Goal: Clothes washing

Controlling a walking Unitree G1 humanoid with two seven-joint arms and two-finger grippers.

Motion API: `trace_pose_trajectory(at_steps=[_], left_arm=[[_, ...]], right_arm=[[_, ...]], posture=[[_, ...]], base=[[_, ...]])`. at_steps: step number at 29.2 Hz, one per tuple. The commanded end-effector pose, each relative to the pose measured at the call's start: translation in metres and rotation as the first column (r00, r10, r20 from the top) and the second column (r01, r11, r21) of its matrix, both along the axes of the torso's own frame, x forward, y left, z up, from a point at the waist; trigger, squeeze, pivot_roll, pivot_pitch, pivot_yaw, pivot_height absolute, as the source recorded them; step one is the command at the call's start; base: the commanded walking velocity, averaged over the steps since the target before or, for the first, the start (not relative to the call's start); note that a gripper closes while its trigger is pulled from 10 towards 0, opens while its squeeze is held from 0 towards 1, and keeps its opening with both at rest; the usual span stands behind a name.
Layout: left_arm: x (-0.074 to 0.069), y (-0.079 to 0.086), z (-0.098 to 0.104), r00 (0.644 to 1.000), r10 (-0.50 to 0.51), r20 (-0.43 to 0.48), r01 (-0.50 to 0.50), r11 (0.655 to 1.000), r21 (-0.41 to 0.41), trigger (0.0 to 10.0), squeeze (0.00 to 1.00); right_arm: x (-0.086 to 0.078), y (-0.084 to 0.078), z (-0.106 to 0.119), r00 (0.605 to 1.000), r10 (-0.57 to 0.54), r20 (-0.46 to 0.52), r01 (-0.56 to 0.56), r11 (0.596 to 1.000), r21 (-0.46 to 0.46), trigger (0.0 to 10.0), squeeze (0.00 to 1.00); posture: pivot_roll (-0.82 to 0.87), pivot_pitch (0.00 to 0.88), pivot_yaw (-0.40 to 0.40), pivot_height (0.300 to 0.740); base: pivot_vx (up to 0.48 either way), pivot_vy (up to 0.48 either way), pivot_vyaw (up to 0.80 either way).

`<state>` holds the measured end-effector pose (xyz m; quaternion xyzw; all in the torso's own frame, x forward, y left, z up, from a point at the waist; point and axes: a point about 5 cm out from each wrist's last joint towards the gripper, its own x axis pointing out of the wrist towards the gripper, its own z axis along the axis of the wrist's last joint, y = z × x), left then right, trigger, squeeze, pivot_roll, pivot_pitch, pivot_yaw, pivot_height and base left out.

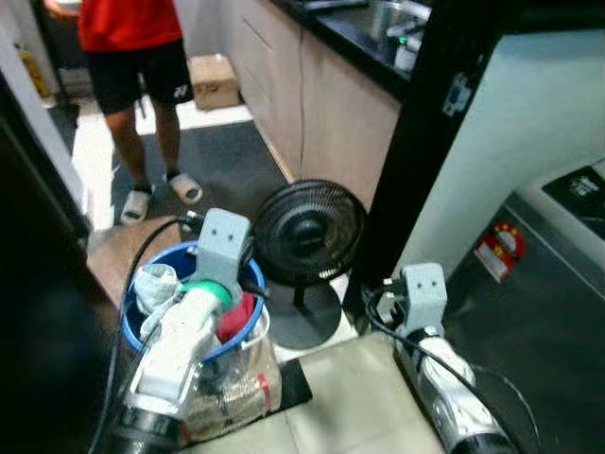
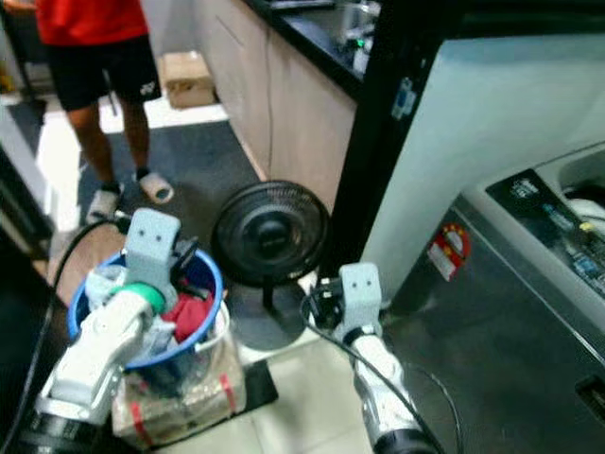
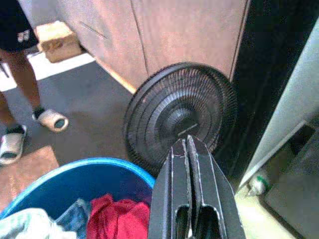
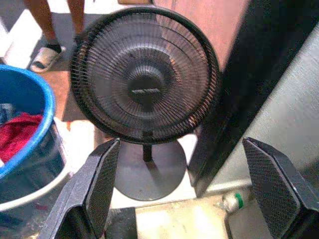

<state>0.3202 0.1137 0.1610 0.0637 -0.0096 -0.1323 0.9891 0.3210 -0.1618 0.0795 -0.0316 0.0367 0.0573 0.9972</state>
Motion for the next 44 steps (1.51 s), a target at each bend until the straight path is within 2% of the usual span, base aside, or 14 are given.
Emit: trace_pose_trajectory(at_steps=[1, 21, 37, 38, 44], left_arm=[[-0.001, 0.002, -0.005, 1.0, 0.009, -0.011, -0.008, 1.0, 0.014, 10.0, 0.0], [-0.001, 0.002, -0.008, 1.0, 0.017, -0.012, -0.017, 1.0, 0.021, 10.0, 0.0], [0.001, 0.009, -0.012, 0.998, 0.062, -0.03, -0.061, 0.998, 0.019, 10.0, 0.0], [0.001, 0.01, -0.014, 0.997, 0.07, -0.033, -0.07, 0.997, 0.017, 10.0, 0.0], [0.002, 0.012, -0.02, 0.995, 0.09, -0.045, -0.09, 0.996, 0.018, 10.0, 0.0]], right_arm=[[-0.002, 0.001, -0.006, 1.0, 0.005, -0.01, -0.005, 1.0, -0.002, 10.0, 0.02], [0.001, 0.004, -0.007, 1.0, 0.016, 0.003, -0.016, 1.0, 0.0, 10.0, 0.05], [0.0, 0.009, -0.008, 0.999, 0.031, 0.017, -0.032, 0.999, 0.016, 10.0, 0.04], [0.0, 0.01, -0.007, 0.999, 0.028, 0.021, -0.028, 0.999, 0.021, 10.0, 0.0], [0.0, 0.013, -0.008, 1.0, 0.018, 0.022, -0.019, 0.999, 0.031, 10.0, 0.0]], posture=[[0.1, 0.014, -0.031, 0.74], [0.11, 0.015, -0.028, 0.74], [0.11, 0.022, -0.026, 0.74], [0.11, 0.022, -0.026, 0.74], [0.11, 0.022, -0.026, 0.74]], base=[[0.0, 0.0, 0.78], [0.0, 0.0, 0.78], [0.0, 0.0, 0.78], [0.0, 0.0, 0.0], [0.171, 0.139, 0.0]])
